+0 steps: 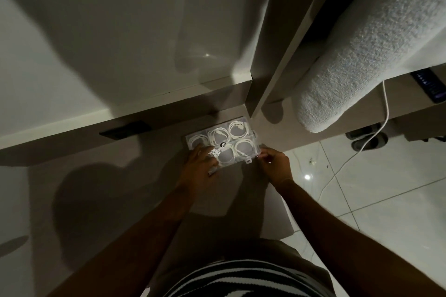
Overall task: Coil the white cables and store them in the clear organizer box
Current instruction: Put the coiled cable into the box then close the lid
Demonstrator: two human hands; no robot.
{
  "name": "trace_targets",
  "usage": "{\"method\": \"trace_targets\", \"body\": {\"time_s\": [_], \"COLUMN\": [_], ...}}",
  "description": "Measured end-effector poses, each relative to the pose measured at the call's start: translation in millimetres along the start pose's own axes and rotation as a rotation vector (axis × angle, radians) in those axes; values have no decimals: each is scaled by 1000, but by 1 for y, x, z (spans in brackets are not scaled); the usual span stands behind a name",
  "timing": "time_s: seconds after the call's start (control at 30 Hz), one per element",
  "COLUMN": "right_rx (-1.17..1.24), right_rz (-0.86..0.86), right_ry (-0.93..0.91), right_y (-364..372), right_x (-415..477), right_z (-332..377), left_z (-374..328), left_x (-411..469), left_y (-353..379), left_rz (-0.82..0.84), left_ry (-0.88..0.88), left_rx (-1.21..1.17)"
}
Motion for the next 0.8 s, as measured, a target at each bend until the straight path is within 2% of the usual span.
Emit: {"method": "trace_targets", "body": {"time_s": [0.1, 0.23, 0.33, 0.47, 0.6, 0.73, 0.8], "right_rx": [29, 58, 159, 201, 216, 243, 313], "right_rz": [6, -32, -27, -37, -44, 52, 69], "right_ry": [102, 114, 137, 168, 156, 117, 186], "right_y": [6, 5, 7, 14, 15, 6, 4], "right_x": [-1, -1, -1, 0, 1, -5, -4], "right_z": [-6, -10, -13, -13, -12, -20, -26], "left_z": [-1, -4, 4, 10, 12, 10, 7], "left_x": [3, 2, 0, 1, 5, 2, -1], "left_y": [-1, -7, -6, -5, -5, -1, 1], "left_rz": [16, -129, -87, -31, 30, 71, 71], "left_ry": [36, 138, 55, 53, 98, 42, 50], "left_rx": [33, -24, -131, -144, -22, 35, 60]}}
Point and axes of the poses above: each hand's wrist, its own x-axis towards the middle knuckle, its own y-axis out of the palm, z = x × y, the point moved 5 cm from there along x, towards the middle knuckle, and after that the axes turned 2 degrees about -x, right-handed, at the moved point
